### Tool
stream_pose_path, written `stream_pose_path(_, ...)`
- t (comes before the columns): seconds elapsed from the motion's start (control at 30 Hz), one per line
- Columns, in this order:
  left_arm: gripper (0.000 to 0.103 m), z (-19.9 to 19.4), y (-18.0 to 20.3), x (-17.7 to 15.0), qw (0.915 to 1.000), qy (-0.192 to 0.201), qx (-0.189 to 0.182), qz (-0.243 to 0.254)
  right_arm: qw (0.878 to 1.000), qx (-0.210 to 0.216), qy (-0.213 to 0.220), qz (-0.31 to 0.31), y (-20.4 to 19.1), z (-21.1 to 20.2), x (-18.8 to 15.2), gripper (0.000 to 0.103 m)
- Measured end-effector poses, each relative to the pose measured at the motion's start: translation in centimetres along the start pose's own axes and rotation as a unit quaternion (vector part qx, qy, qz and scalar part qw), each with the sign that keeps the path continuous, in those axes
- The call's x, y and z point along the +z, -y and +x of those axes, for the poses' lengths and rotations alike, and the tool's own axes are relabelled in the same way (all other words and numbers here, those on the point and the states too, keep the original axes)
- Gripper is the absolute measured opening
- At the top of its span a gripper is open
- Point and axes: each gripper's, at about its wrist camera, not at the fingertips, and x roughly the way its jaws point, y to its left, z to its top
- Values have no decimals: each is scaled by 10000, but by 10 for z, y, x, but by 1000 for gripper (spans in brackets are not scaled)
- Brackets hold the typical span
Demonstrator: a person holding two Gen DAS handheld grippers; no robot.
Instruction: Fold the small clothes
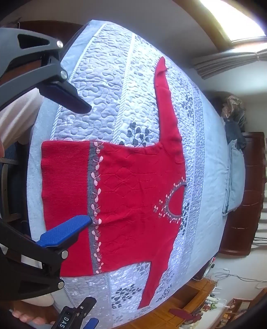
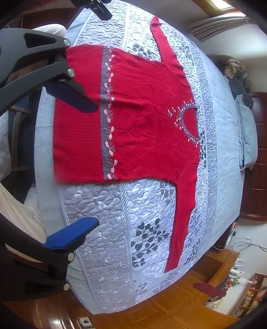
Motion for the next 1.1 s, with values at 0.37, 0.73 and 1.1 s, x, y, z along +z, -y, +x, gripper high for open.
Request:
stream_pose_path(0.37,99,-5,1,3,9997,197,8,120,9993,114,308,-149,-2,-6,14,100)
stream_pose_path(0.73,99,-2,2,12,9997,243,37,80,9996,84,276,-16,-2,2,14,100)
stream_pose_path(1.1,99,4,1,10,9997,182,67,119,9997,117,192,-3,-1,7,14,100)
